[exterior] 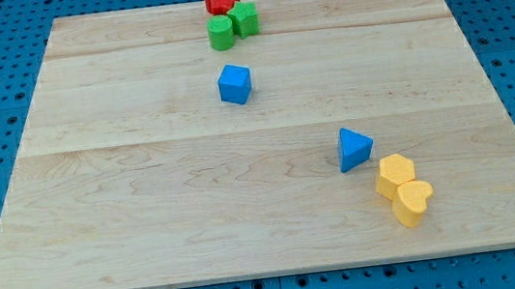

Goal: Point your arm at yellow heart

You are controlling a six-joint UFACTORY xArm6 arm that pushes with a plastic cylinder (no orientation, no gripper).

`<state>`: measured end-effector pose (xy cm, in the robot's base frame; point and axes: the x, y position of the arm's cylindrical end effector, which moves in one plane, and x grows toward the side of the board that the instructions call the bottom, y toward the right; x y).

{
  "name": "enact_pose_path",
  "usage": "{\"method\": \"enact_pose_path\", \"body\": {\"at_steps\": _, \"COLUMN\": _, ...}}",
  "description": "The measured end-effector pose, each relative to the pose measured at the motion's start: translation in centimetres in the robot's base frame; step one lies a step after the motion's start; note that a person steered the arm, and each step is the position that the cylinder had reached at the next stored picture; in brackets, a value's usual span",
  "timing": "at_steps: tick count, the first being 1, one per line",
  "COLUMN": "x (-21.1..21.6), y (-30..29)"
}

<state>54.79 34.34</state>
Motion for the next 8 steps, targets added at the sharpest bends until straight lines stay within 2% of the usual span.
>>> {"method": "enact_pose_path", "body": {"at_steps": 1, "x": 6.8, "y": -1.0}}
{"method": "enact_pose_path", "body": {"at_steps": 2, "x": 6.9, "y": -3.7}}
{"method": "enact_pose_path", "body": {"at_steps": 3, "x": 7.0, "y": -9.7}}
{"method": "enact_pose_path", "body": {"at_steps": 4, "x": 7.0, "y": -12.7}}
{"method": "enact_pose_path", "body": {"at_steps": 5, "x": 6.1, "y": -13.2}}
{"method": "enact_pose_path", "body": {"at_steps": 7, "x": 5.1, "y": -18.3}}
{"method": "enact_pose_path", "body": {"at_steps": 8, "x": 3.4, "y": -17.2}}
